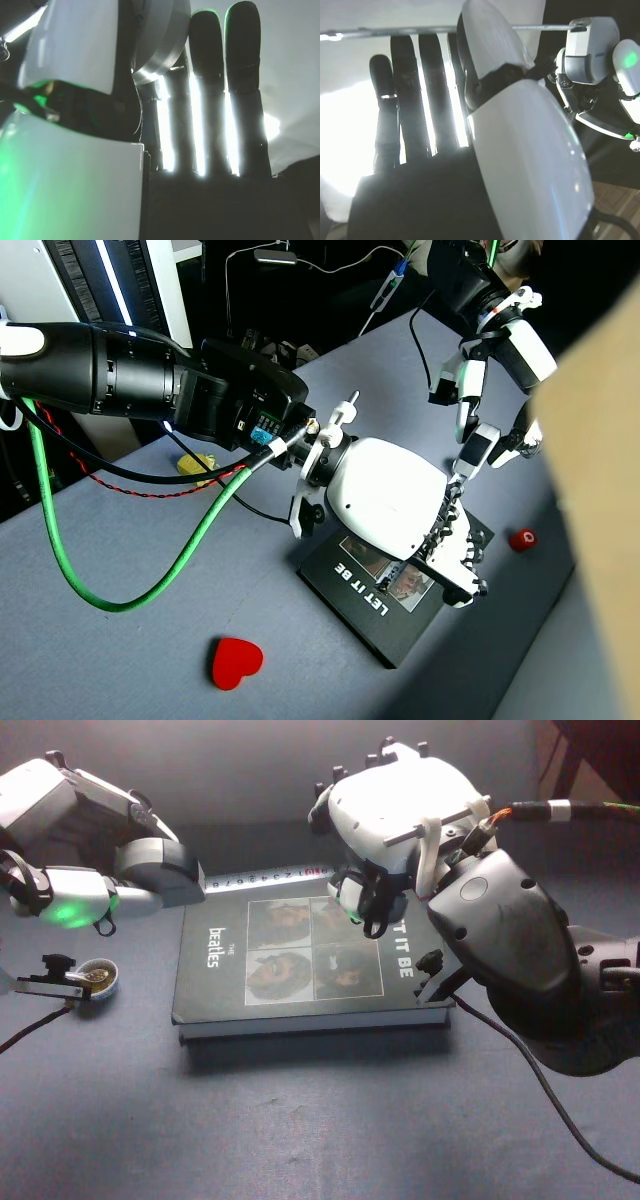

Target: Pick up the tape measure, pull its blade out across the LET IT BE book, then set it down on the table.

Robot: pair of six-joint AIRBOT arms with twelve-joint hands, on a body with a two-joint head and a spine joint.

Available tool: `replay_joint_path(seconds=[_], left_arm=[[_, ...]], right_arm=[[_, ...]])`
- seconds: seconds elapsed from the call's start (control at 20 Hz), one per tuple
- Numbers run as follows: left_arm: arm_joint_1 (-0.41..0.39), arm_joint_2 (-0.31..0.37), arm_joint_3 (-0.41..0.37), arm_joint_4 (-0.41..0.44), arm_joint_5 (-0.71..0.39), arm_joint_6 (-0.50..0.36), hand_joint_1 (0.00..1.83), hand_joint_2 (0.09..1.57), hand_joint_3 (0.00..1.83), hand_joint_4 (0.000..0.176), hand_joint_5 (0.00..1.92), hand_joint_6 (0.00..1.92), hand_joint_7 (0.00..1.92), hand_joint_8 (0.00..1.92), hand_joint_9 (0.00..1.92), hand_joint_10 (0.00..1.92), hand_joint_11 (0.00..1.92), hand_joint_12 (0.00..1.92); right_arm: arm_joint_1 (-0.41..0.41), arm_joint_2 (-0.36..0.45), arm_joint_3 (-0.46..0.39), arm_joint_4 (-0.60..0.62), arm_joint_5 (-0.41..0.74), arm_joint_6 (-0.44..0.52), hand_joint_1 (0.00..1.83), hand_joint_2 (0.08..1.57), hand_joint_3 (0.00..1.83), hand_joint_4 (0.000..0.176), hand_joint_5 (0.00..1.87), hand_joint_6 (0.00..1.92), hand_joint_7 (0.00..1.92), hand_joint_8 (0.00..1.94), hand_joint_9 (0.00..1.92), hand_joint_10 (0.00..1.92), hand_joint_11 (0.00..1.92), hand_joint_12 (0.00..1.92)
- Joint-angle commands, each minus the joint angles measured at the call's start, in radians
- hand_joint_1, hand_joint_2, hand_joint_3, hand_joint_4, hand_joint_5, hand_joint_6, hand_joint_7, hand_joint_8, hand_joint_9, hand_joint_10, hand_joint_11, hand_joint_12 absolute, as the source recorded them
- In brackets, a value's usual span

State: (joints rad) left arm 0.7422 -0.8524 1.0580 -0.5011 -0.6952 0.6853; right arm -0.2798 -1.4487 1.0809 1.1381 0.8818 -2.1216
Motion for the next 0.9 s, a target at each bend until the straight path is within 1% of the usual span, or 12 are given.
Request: replay_joint_path(seconds=[0.0,0.55,0.7,0.85], left_arm=[[-0.014,0.001,0.003,0.014,-0.134,-0.014,1.39,1.07,0.00,0.000,1.12,0.58,1.10,0.82,0.94,1.17,0.83,1.00],[-0.012,0.002,0.003,0.024,-0.140,-0.009,1.39,1.07,0.00,0.000,1.11,0.57,1.12,0.81,0.94,1.17,0.83,1.02],[-0.013,0.003,0.002,0.024,-0.141,-0.009,1.39,1.07,0.00,0.000,1.07,0.65,1.11,0.80,0.95,1.17,0.82,1.03],[-0.016,0.003,0.003,0.022,-0.141,-0.010,1.39,1.07,0.00,0.000,1.11,0.58,1.11,0.81,0.94,1.18,0.82,1.04]], right_arm=[[0.005,0.001,0.002,-0.071,0.057,0.005,1.06,1.17,0.00,0.000,0.70,0.02,0.69,0.01,0.67,0.02,0.17,1.16],[0.010,0.004,0.005,-0.073,0.056,0.005,1.04,1.17,0.00,0.000,0.74,0.02,0.72,0.01,0.69,0.02,0.18,1.16],[0.010,0.011,0.005,-0.079,0.061,0.004,1.04,1.17,0.00,0.000,0.74,0.02,0.72,0.01,0.69,0.02,0.18,1.16],[0.008,0.024,0.004,-0.083,0.060,0.002,1.04,1.17,0.00,0.000,0.74,0.02,0.72,0.01,0.69,0.02,0.18,1.16]])
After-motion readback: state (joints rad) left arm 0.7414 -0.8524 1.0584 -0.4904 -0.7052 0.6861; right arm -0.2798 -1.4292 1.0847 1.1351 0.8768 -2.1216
